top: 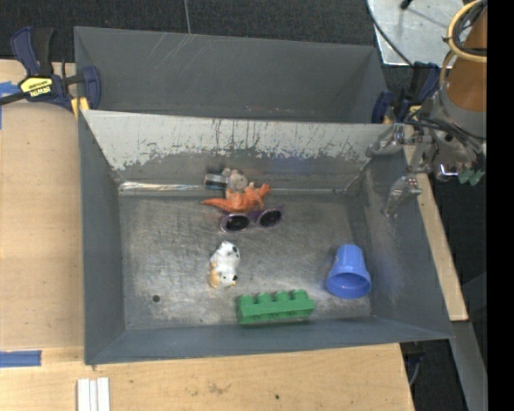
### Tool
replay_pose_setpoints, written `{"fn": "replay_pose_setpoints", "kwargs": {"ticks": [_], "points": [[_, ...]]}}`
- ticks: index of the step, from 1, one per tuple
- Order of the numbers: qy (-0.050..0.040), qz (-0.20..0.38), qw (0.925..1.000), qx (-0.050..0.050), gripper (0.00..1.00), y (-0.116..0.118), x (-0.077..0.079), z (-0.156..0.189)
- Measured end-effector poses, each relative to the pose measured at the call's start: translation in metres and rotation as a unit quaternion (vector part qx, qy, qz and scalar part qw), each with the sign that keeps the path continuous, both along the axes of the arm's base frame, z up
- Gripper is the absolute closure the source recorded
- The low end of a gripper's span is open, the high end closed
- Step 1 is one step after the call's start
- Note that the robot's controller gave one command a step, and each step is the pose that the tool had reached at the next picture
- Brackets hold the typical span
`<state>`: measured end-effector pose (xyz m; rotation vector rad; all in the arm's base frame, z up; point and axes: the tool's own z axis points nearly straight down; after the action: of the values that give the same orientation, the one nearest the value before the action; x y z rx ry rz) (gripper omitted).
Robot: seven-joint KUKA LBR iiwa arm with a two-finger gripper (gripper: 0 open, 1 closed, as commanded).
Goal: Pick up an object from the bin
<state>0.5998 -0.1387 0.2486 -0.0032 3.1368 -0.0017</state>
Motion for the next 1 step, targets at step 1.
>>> {"fn": "replay_pose_setpoints", "kwargs": {"ticks": [1], "points": [[0.0, 0.0, 1.0, 0.0, 0.0, 0.0, 0.0, 0.0]]}}
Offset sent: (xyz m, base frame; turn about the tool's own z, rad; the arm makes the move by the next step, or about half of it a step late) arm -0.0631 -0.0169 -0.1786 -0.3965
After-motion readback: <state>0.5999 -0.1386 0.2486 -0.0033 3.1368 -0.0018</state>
